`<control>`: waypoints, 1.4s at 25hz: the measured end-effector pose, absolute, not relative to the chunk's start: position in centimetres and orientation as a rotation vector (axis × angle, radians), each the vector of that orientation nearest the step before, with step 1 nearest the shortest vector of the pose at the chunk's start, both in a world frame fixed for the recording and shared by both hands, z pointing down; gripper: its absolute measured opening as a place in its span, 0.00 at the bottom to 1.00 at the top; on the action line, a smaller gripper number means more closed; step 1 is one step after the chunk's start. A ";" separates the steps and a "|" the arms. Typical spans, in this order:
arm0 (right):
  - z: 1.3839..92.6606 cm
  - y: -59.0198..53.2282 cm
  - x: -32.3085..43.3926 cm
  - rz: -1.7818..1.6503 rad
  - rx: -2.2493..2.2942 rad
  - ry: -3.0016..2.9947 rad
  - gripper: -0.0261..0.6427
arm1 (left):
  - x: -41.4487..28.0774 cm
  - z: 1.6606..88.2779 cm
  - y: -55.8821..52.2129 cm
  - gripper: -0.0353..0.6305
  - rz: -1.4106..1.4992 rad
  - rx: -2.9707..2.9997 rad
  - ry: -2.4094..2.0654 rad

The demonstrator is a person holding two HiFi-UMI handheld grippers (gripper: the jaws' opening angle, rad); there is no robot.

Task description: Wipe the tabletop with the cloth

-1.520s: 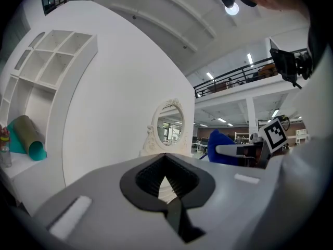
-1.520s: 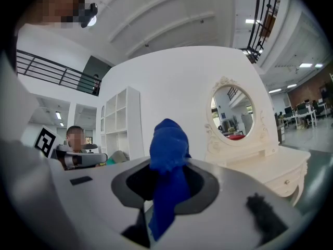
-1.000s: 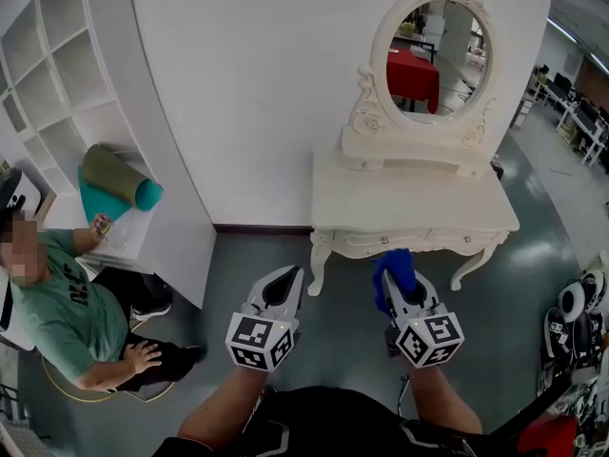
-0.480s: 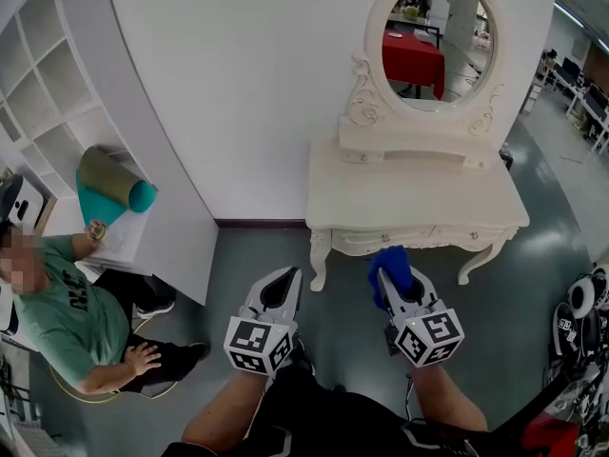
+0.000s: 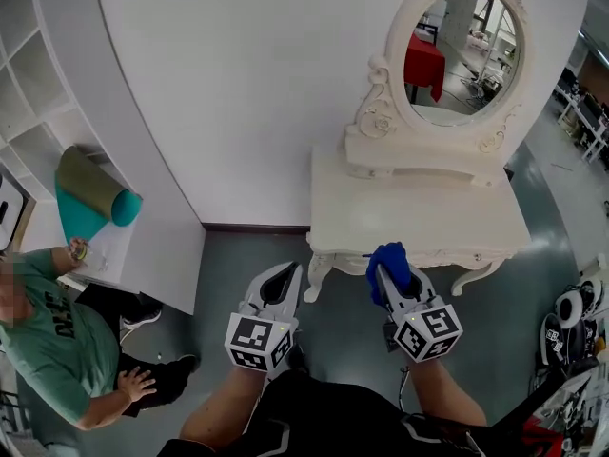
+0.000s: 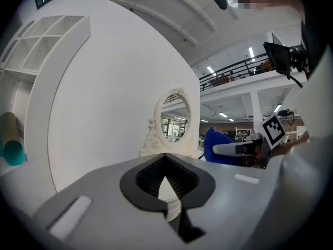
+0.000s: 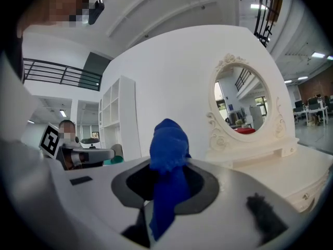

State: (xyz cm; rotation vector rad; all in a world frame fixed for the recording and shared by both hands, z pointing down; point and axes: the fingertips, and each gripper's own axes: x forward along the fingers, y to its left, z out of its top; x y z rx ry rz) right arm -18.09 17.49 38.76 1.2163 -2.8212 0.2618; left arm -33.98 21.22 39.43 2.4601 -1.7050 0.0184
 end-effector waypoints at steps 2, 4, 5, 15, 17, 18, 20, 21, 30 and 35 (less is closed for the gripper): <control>38.9 15.7 -19.3 0.260 1.219 -2.806 0.18 | -35.1 39.4 19.6 0.06 0.009 2.467 -1.689; 39.0 13.8 -20.4 0.259 1.224 -2.793 0.18 | -36.4 39.4 18.0 0.06 0.001 2.470 -1.683; 39.0 12.9 -20.9 0.262 1.227 -2.788 0.18 | -37.0 39.4 17.2 0.06 -0.002 2.468 -1.682; 39.9 6.0 -25.5 0.272 1.196 -2.747 0.18 | -41.1 40.7 12.4 0.06 0.002 2.427 -1.666; 40.4 4.3 -26.0 0.274 1.170 -2.749 0.18 | -41.2 41.2 11.2 0.06 0.010 2.414 -1.672; 40.7 3.5 -26.2 0.275 1.154 -2.751 0.18 | -41.2 41.4 10.6 0.06 0.011 2.408 -1.676; 41.4 1.6 -26.6 0.276 1.114 -2.754 0.18 | -41.3 41.8 9.2 0.06 0.015 2.393 -1.697; 41.8 0.6 -26.8 0.280 1.094 -2.758 0.18 | -41.4 42.0 8.5 0.06 0.022 2.382 -1.713; 44.8 -8.3 -27.9 0.298 0.868 -2.771 0.18 | -40.5 44.1 1.7 0.06 0.085 2.262 -1.809; 47.4 -12.2 -28.6 0.278 0.719 -2.748 0.18 | -39.3 45.4 -1.4 0.06 0.099 2.208 -1.836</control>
